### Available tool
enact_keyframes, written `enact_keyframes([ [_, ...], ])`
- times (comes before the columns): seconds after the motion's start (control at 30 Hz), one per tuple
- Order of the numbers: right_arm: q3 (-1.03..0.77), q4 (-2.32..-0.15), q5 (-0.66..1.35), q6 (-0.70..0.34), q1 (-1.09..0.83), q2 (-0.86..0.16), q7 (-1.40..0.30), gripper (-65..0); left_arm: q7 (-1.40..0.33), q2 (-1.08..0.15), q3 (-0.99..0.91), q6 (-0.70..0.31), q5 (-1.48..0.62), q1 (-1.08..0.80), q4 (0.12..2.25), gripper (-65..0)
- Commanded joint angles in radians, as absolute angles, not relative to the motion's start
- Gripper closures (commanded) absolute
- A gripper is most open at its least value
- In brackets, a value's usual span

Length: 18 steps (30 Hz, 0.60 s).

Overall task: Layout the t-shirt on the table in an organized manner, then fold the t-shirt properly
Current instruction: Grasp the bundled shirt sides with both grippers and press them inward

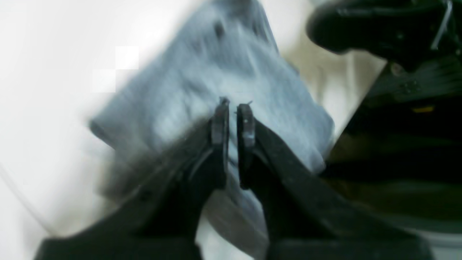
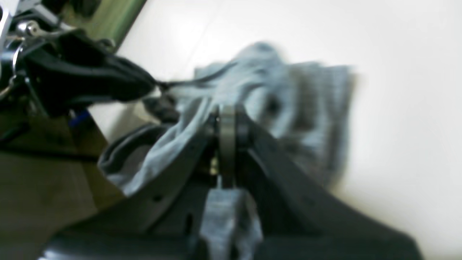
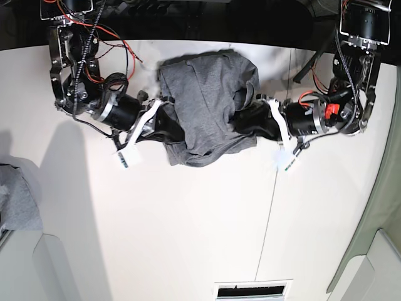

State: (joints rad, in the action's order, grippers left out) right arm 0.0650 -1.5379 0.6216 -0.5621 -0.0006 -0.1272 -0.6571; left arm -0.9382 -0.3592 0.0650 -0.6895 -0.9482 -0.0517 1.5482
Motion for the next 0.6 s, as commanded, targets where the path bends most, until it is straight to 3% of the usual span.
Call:
enact_keyframes([
  [0.0,0.089,-1.547,0.601,-0.576,0.014,-0.130,-0.622,0.0,-0.894,-0.360,0.059,-0.698,-0.947,-0.058,1.565,-5.1],
  [0.2,0.192,-1.354,0.448,-0.562,0.034,-0.130,-0.506,0.0,-0.655,-0.291,0.059,-0.698,-0.683,-0.139,1.434,-5.1],
  [0.37,0.198,-1.176,0.450,-0.562,0.077,-0.130,-0.458,0.0,-0.646,-0.235,0.059,-0.698,-0.645,-0.106,1.304,-5.1],
  [0.57,0.196,-1.250,0.506,-0.563,0.076,-0.130,-0.457,0.0,-0.707,-0.234,0.059,-0.698,-0.694,-0.063,1.348,-5.1],
])
